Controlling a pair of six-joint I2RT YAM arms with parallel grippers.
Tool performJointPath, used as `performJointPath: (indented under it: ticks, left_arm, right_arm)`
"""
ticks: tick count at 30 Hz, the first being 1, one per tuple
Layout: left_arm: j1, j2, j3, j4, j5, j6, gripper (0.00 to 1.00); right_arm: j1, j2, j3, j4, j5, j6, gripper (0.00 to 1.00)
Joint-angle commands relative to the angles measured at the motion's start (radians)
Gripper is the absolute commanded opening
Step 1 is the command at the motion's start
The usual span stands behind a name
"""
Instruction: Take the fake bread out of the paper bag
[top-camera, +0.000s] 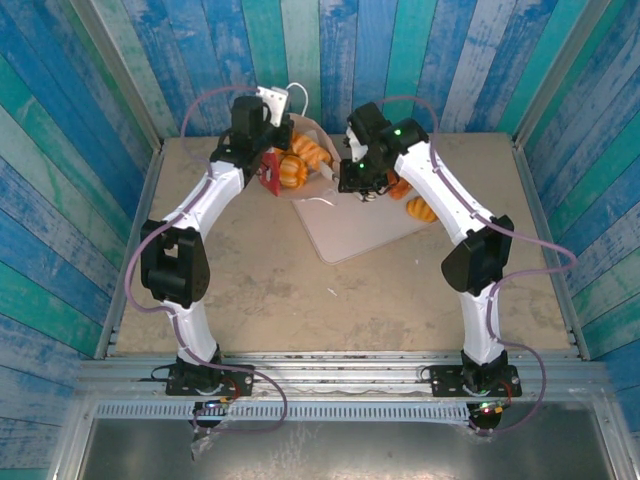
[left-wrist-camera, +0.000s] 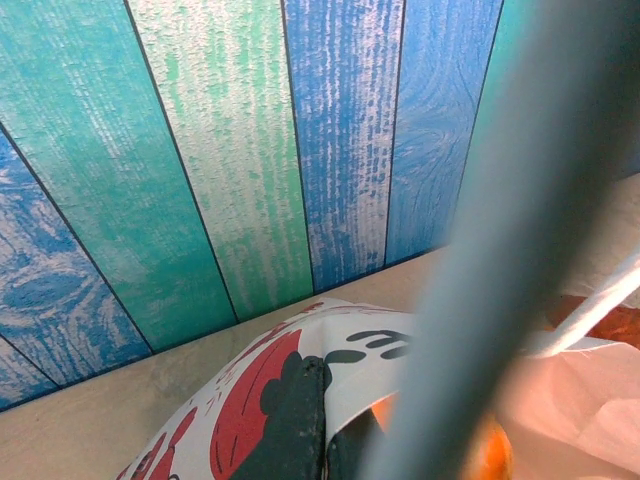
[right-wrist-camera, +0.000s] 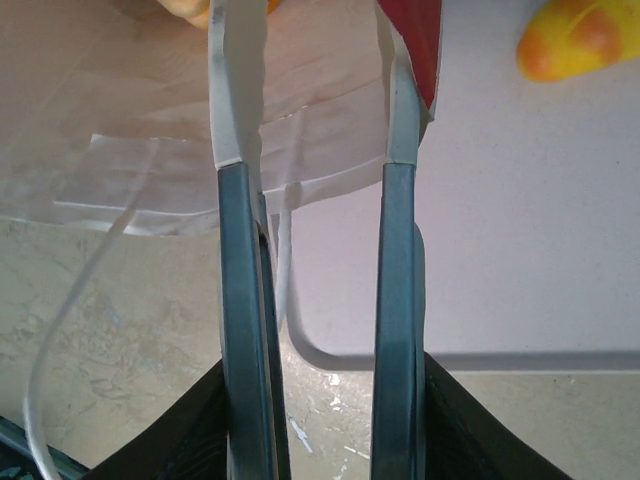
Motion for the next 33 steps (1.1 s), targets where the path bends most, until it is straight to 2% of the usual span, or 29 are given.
performJointPath:
  ticks: [1,10,21,33]
  left_arm:
    - [-0.012,-0.001,-0.033,-0.011,-0.004,0.008,0.0]
    - [-0.039,-0.015,-0.051,-0.007,-0.022,-0.014,0.0]
    - [-0.047,-0.009,-0.031,-0.018,0.01,-0.034,0.0]
    - [-0.048,-0.019,-0.049,-0.014,0.012,-0.035,0.0]
  right_arm:
    - [-0.014,0.017,0.038,0.001,-0.033,0.034,0.44]
    - [-0.034,0.059,0.047,0.052,-0.062,0.071,0.44]
    - [-0.049,0.123,0.084,0.104,-0.072,0.114,0.43]
    - [-0.055,0.123,0.058,0.144,-0.071,0.139,0.44]
